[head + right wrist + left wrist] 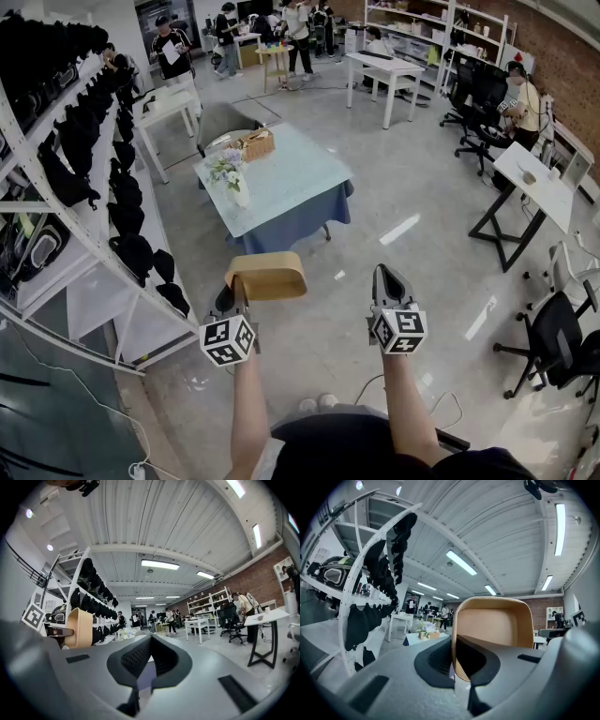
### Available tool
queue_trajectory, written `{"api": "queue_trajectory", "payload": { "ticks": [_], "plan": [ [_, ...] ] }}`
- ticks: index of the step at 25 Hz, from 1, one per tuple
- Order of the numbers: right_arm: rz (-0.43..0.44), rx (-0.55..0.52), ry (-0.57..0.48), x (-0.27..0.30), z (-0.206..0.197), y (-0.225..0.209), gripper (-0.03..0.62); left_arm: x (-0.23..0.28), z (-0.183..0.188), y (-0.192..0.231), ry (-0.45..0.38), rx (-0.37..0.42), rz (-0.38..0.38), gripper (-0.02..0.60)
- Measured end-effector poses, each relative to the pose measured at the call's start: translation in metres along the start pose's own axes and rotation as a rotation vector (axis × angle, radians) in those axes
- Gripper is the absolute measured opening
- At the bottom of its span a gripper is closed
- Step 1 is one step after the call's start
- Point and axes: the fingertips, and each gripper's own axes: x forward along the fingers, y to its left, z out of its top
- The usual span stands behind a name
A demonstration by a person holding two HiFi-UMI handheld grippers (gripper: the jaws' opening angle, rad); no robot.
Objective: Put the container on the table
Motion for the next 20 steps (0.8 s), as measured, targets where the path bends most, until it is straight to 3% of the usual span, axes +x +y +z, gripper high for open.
{"api": "queue_trajectory", "payload": {
  "ticks": [20],
  "plan": [
    [-0.03,-0.005,0.017,0.009,-0.007,-0.002,-0.002,0.006,-0.012,0.009,0.03,-0.006,-0.006,0.009]
  ]
}}
